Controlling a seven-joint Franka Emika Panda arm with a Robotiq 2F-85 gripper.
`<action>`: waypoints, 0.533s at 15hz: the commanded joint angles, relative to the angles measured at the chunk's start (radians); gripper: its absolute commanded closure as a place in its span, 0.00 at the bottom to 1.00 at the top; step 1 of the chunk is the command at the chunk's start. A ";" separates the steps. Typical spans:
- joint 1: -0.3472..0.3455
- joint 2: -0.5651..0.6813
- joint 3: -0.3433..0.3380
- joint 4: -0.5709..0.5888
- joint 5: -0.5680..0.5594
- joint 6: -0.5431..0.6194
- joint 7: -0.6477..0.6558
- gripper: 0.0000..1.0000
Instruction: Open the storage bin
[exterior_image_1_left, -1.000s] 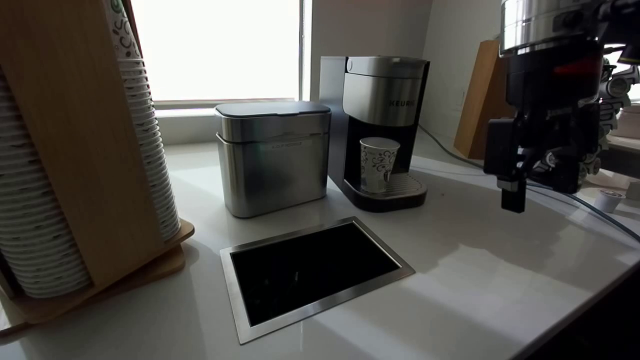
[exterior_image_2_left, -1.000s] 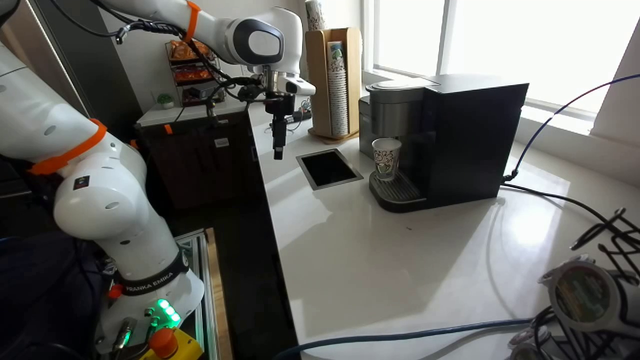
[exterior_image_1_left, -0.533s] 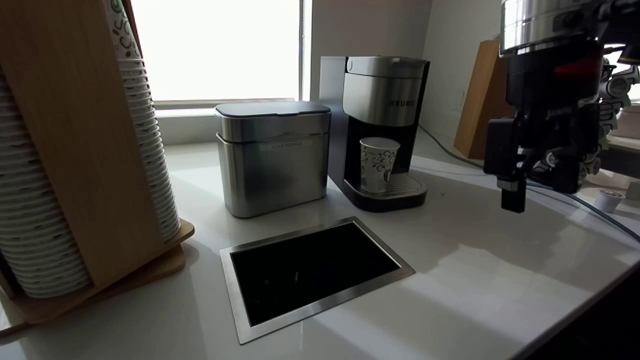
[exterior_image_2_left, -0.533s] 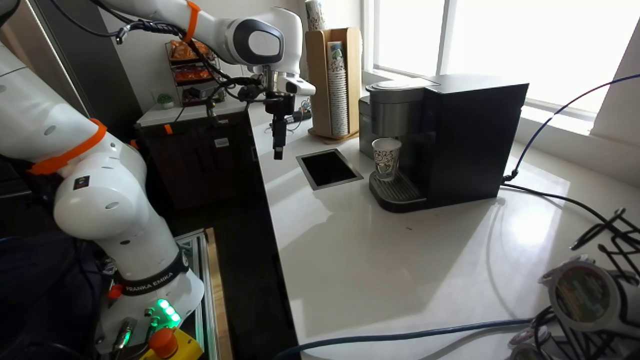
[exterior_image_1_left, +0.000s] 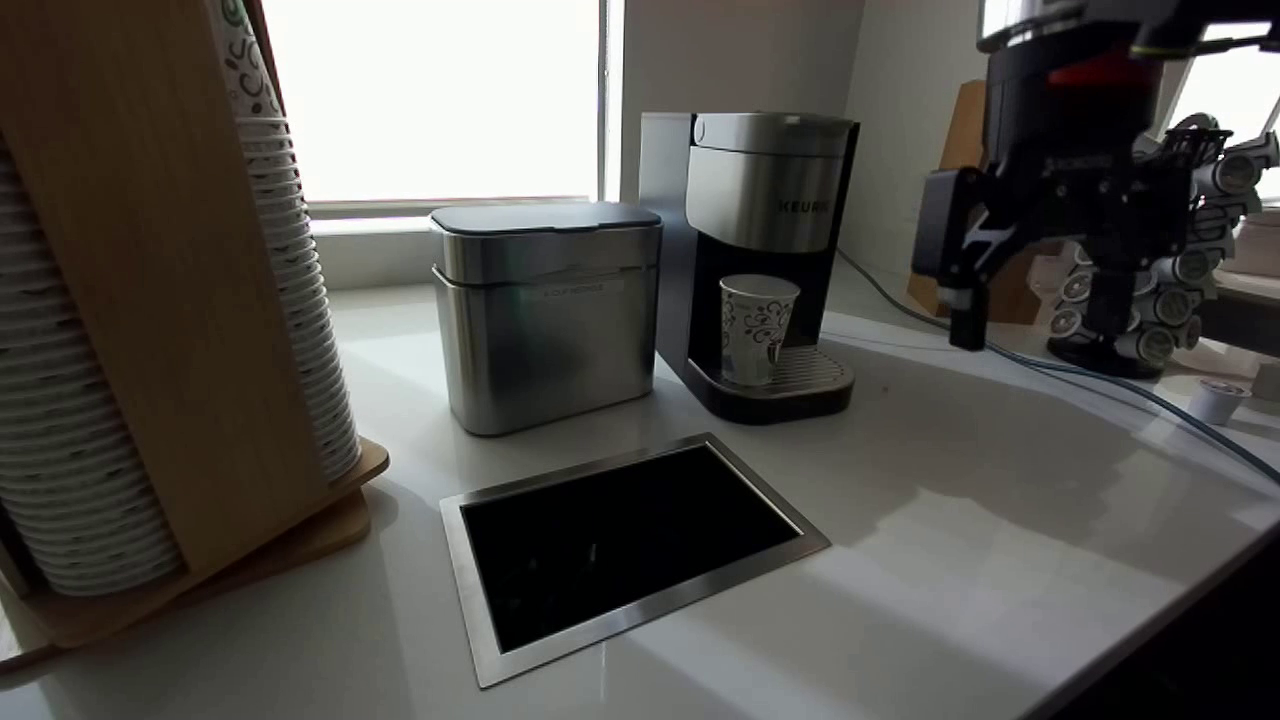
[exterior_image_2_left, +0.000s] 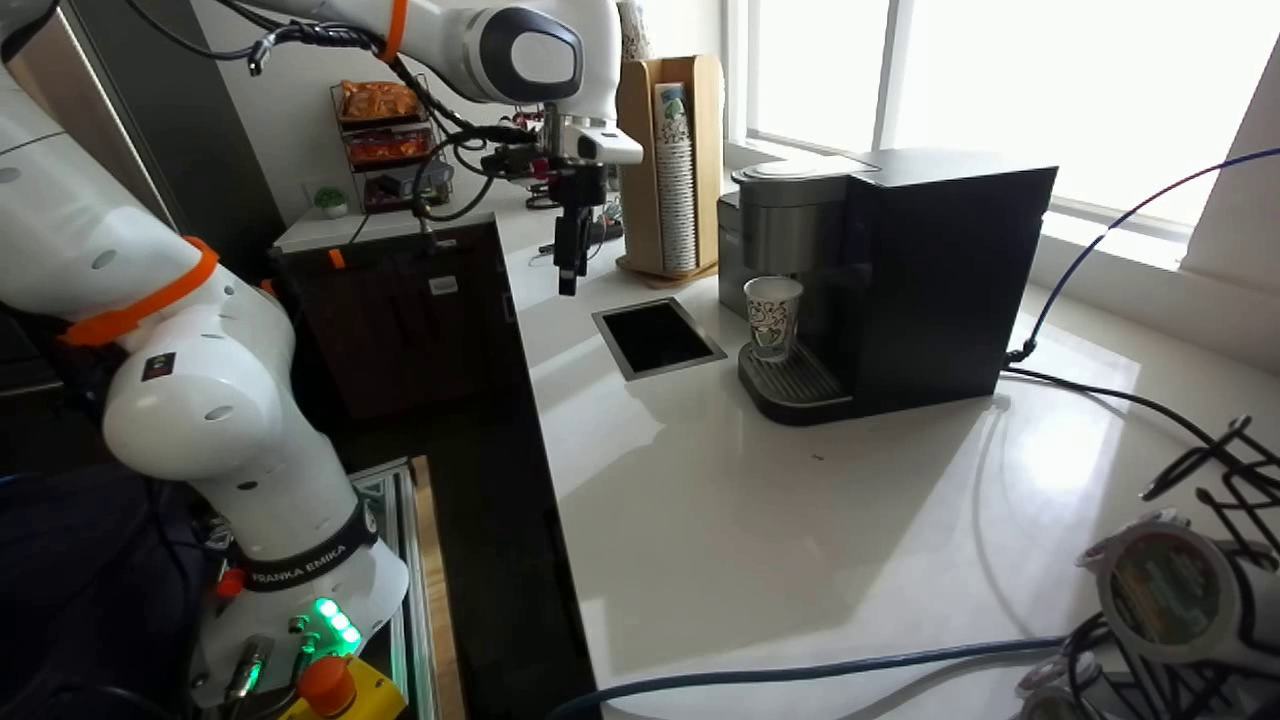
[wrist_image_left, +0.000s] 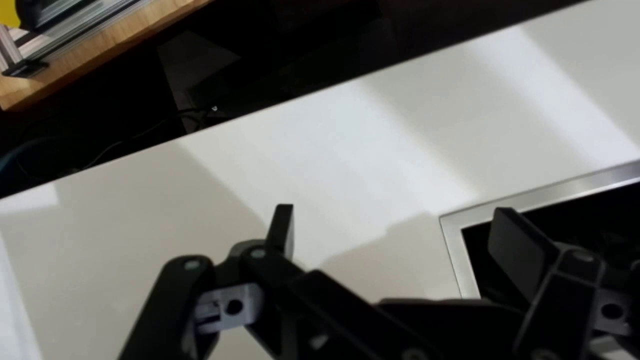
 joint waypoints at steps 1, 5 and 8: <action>-0.001 0.067 -0.014 0.135 0.063 -0.030 0.162 0.00; 0.026 0.121 0.033 0.301 -0.050 -0.045 0.321 0.00; 0.039 0.101 0.012 0.275 -0.030 -0.013 0.296 0.00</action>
